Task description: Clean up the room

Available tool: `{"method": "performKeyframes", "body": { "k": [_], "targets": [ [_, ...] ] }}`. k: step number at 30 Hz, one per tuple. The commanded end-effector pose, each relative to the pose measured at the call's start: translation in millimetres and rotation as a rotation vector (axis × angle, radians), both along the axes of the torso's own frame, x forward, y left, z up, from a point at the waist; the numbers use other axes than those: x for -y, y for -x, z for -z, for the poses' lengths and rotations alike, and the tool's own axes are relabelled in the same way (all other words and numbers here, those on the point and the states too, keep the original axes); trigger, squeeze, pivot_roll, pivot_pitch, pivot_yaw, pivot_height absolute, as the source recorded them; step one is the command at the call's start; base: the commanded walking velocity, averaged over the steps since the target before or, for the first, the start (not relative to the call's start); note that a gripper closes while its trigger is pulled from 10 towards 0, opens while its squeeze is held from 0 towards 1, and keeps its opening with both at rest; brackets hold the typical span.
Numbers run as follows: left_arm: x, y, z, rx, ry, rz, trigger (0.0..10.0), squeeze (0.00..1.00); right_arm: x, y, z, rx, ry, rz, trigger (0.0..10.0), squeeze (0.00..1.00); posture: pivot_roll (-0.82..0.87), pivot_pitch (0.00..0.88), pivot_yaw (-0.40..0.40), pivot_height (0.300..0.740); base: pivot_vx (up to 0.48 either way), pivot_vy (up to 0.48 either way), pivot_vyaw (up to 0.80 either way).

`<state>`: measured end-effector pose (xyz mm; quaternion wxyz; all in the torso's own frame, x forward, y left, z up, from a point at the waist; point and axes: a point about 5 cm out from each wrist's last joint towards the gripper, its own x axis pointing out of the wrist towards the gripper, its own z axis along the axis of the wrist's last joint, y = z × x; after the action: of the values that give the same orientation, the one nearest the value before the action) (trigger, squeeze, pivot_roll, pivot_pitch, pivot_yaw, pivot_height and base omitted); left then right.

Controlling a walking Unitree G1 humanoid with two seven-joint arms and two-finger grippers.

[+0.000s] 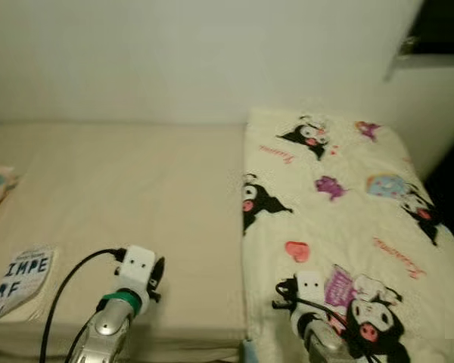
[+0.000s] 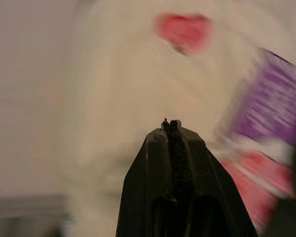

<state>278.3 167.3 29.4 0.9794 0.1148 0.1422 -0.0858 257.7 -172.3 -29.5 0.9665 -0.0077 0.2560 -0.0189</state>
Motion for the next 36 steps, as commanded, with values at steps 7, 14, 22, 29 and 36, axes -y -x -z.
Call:
{"method": "performKeyframes", "body": {
  "k": [7,14,22,29,36],
  "targets": [
    [-2.7,1.8,27,-0.115,-0.002,-0.053,10.0,0.00,30.6,23.1,14,-0.089,0.124,0.146,10.0,0.00,-0.06,0.000,0.157,0.740,0.000,0.000,0.00],
    [10.4,12.7,43,-0.174,0.011,-0.045,10.0,0.00,33.8,33.7,21,-0.115,0.103,0.182,10.0,0.00,-0.13,0.000,0.183,0.740,0.000,0.000,0.00],
    [20.3,31.2,63,-0.244,0.016,0.006,10.0,0.00,27.2,36.5,24,-0.125,0.121,0.115,10.0,0.00,-0.14,0.031,0.162,0.740,0.000,0.000,0.00],
    [1.4,68.4,90,-0.377,0.039,-0.120,10.0,0.00,22.5,63.0,43,-0.257,0.091,0.125,10.0,0.00,-0.07,0.025,0.137,0.740,0.000,0.000,0.00],
    [7.4,83.6,100,-0.414,-0.006,-0.151,10.0,0.00,21.7,68.9,48,-0.314,0.080,0.077,10.0,0.00,-0.06,0.040,0.136,0.740,0.000,0.000,0.00]
  ]
}}
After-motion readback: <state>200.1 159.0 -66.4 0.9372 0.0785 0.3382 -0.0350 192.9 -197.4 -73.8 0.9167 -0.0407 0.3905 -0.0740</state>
